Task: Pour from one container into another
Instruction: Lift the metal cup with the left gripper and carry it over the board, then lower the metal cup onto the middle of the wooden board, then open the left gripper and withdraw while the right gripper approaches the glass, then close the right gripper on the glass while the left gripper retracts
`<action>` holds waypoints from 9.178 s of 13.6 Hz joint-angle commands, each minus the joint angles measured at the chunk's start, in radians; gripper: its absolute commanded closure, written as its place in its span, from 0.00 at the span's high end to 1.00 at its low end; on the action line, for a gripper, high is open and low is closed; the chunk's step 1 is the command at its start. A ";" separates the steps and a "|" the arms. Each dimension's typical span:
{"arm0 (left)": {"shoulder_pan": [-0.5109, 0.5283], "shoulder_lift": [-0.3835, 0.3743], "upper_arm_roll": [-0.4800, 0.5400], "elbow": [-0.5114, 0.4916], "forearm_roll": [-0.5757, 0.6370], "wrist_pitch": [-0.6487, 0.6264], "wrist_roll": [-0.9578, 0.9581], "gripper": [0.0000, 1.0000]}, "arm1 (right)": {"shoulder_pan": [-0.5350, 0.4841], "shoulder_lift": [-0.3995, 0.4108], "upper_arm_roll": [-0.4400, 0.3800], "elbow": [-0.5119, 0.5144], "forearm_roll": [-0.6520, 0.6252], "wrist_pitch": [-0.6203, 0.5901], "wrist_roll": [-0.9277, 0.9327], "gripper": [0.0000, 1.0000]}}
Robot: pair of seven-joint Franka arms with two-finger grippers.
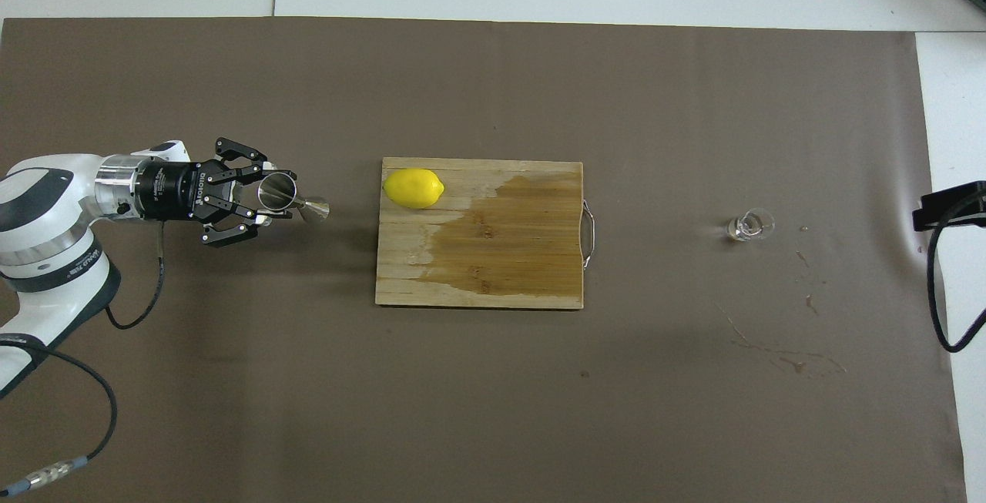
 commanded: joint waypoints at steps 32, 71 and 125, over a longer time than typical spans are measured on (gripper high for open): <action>-0.534 -0.143 0.030 -0.282 -0.602 0.548 0.370 0.31 | -0.012 -0.001 -0.004 -0.008 0.001 0.017 -0.056 1.00; -0.559 -0.051 0.053 -0.241 -0.605 0.582 0.437 1.00 | -0.176 0.057 -0.004 0.002 0.146 0.051 -0.557 1.00; -0.227 -0.393 -0.014 0.359 1.356 0.189 0.847 1.00 | -0.325 0.630 0.007 -0.205 1.120 0.089 -2.274 1.00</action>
